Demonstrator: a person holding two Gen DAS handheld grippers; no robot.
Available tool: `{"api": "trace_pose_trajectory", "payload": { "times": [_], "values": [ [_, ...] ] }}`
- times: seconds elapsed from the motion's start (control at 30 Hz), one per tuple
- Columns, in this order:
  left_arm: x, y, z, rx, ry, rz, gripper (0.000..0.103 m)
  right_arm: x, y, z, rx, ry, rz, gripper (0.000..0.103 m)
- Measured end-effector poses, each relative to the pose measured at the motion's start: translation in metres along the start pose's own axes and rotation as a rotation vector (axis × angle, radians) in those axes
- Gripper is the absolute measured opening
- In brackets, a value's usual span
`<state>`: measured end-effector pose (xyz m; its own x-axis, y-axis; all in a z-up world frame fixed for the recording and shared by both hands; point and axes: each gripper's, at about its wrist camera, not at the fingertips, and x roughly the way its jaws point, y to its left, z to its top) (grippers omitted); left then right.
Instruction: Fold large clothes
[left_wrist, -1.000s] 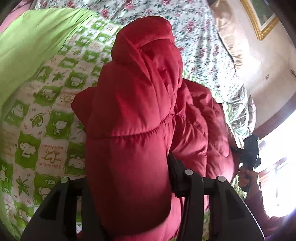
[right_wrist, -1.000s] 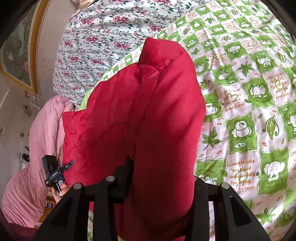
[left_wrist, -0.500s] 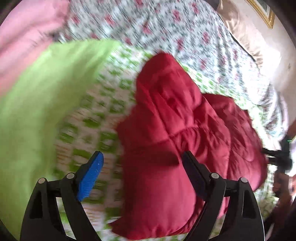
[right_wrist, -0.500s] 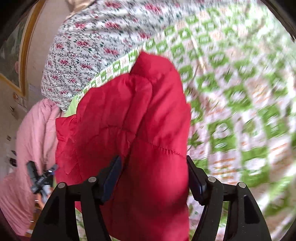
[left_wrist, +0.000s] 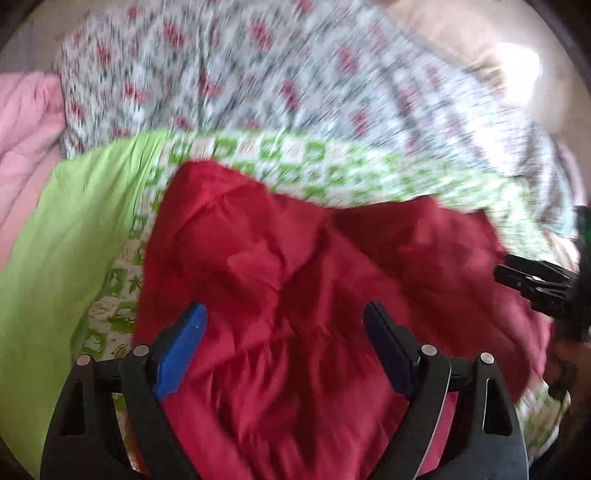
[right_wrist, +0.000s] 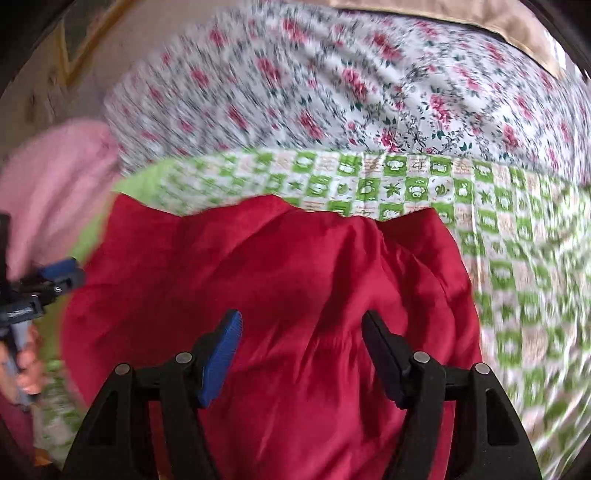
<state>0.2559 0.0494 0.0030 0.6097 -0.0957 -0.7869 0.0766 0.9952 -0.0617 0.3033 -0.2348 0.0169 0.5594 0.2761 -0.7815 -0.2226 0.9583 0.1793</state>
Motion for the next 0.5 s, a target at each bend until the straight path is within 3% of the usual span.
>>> {"api": "trace_pose_trajectory", "payload": {
  "times": [0.07, 0.17, 0.33, 0.5],
  "values": [
    [0.035, 0.010, 0.006, -0.040, 0.065, 0.072, 0.087, 0.027, -0.008, 0.007, 0.013, 0.030, -0.045, 0.069],
    [0.076, 0.029, 0.010, -0.099, 0.138, 0.053, 0.089, 0.066, -0.034, 0.009, 0.095, 0.087, -0.035, 0.074],
    [0.106, 0.027, 0.022, -0.091, 0.146, 0.089, 0.097, 0.102, -0.055, 0.020, 0.174, 0.106, -0.024, 0.076],
    [0.111, 0.034, 0.022, -0.110, 0.151, 0.072, 0.099, 0.119, -0.068, 0.023, 0.225, 0.117, 0.014, 0.078]
  ]
}}
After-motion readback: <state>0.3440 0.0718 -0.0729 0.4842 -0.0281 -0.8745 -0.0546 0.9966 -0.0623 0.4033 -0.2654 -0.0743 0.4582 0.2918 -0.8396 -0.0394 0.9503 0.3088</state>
